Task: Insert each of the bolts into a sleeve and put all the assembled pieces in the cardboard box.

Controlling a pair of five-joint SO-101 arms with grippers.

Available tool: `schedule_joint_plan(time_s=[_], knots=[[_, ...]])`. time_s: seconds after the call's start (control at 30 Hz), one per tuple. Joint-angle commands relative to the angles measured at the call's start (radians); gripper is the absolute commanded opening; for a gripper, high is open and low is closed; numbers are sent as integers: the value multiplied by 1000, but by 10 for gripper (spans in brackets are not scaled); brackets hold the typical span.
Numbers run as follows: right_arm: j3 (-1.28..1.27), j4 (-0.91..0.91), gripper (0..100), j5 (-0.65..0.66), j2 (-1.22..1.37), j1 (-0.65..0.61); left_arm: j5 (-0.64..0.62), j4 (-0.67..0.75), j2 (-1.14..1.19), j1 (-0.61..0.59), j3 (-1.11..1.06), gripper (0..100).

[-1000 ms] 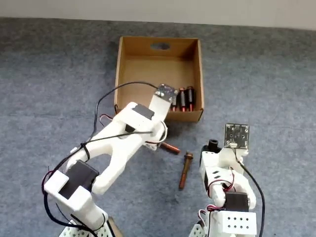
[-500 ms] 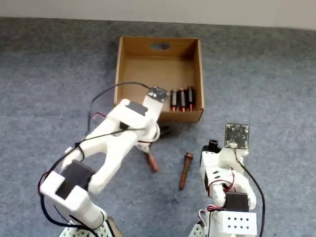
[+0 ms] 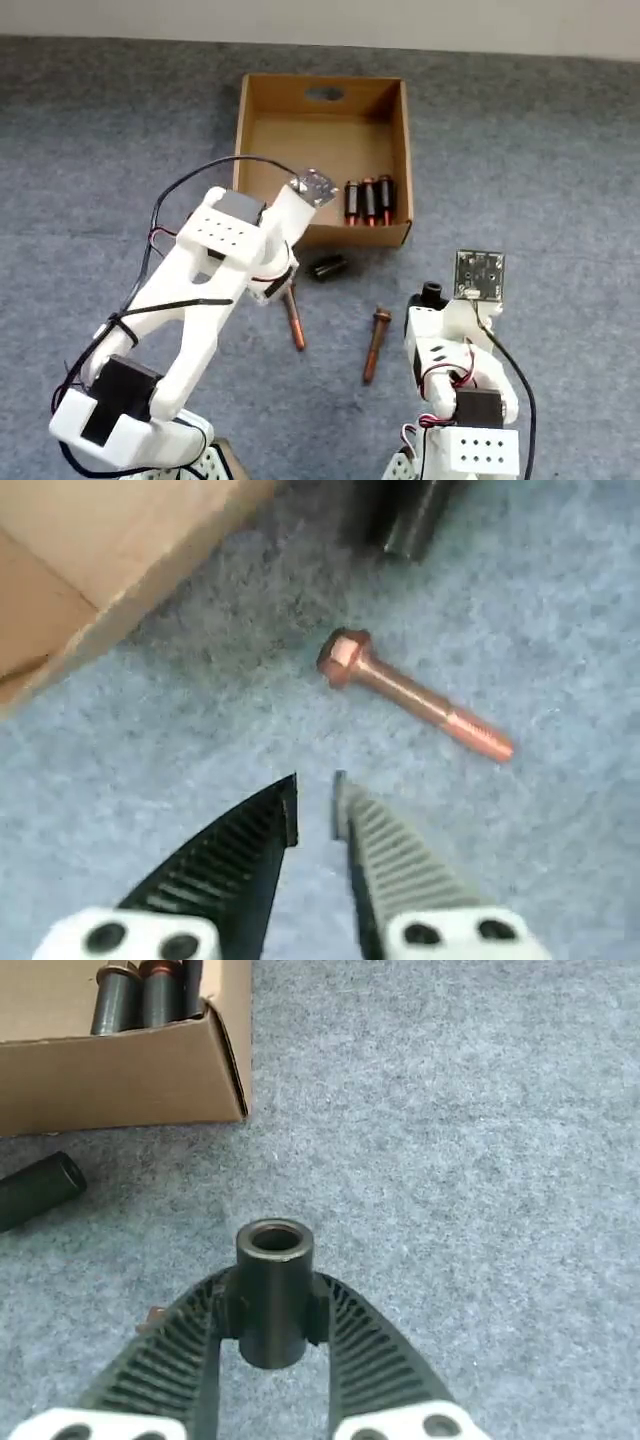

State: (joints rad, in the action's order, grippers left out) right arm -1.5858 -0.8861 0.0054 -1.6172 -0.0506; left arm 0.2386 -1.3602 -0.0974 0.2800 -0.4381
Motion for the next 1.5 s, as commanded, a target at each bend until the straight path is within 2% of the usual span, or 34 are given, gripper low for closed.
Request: schedule_joint_plan(time_s=[0.0,0.1,0.17,0.27,0.4,0.53,0.73,0.9,1.03,1.17,1.23,1.33,1.4,1.47], knots=[[10,4,6,-5,-10,7,-342,-11,-35,10,31,162],[10,4,6,-5,-10,7,-674,-3,-36,24,30,152],[10,4,6,-5,-10,7,-847,-2,-36,28,31,150],[10,4,6,-5,-10,7,-961,0,-35,33,31,150],[8,4,6,-5,-10,5,-961,57,-35,93,12,150],[8,4,6,-5,-10,5,-968,215,-35,136,-93,150],[8,4,6,-5,-10,5,-968,462,-35,122,-275,150],[8,4,6,-5,-10,5,-968,572,-35,88,-349,150],[8,4,6,-5,-10,5,-970,585,-36,59,-355,139],[8,4,6,-5,-10,5,-970,586,-36,61,-355,0],[8,4,6,-5,-10,5,-965,585,-36,64,-357,27],[8,4,6,-5,-10,5,-961,569,-44,59,-360,6],[8,4,6,-5,-10,5,-911,499,-47,58,-346,8],[8,4,6,-5,-10,5,-776,417,-47,58,-298,9]])
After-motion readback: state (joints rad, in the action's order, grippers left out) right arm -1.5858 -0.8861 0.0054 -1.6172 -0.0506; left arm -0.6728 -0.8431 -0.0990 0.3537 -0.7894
